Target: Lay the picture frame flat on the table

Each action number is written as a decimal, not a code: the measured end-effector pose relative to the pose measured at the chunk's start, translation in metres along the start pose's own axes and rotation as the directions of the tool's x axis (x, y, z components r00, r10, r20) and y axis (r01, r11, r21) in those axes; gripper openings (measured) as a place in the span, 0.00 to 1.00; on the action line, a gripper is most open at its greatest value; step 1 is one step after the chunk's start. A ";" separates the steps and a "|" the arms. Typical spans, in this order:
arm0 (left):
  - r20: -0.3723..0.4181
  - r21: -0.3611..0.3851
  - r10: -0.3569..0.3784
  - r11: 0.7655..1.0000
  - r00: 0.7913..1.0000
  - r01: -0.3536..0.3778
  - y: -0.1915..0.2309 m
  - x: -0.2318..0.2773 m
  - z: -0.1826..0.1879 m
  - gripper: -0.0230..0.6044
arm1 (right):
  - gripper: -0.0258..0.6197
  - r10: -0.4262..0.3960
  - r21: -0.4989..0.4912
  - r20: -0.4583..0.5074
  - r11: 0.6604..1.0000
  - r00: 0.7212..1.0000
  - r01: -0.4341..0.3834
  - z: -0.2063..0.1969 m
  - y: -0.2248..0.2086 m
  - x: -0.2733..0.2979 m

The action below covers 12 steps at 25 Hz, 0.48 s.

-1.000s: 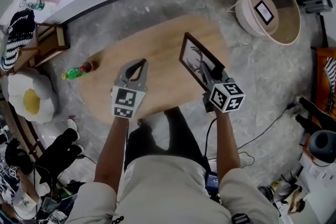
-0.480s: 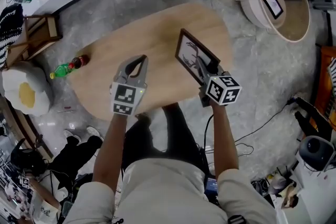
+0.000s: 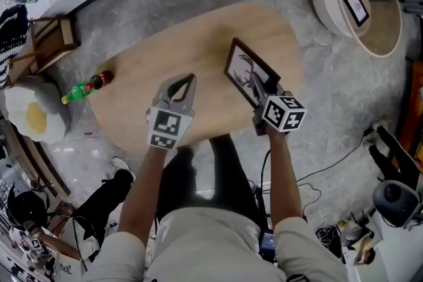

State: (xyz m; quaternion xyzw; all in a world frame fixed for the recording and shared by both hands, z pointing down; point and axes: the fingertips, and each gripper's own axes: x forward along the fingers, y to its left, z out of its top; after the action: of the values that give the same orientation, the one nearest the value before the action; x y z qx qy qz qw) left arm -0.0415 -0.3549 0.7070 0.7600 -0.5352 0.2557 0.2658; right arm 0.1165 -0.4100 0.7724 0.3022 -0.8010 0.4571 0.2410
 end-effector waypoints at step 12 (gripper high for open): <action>-0.040 -0.031 -0.024 0.999 0.999 0.022 -0.005 0.019 -0.032 0.05 | 0.06 -0.010 0.069 -0.016 0.998 1.000 0.011 -0.027 -0.019 0.025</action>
State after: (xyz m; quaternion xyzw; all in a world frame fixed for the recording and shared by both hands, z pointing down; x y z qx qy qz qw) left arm -0.0345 -0.3444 0.7427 0.7567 -0.5248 0.2595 0.2909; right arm 0.1156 -0.4007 0.8129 0.3111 -0.7813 0.4855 0.2390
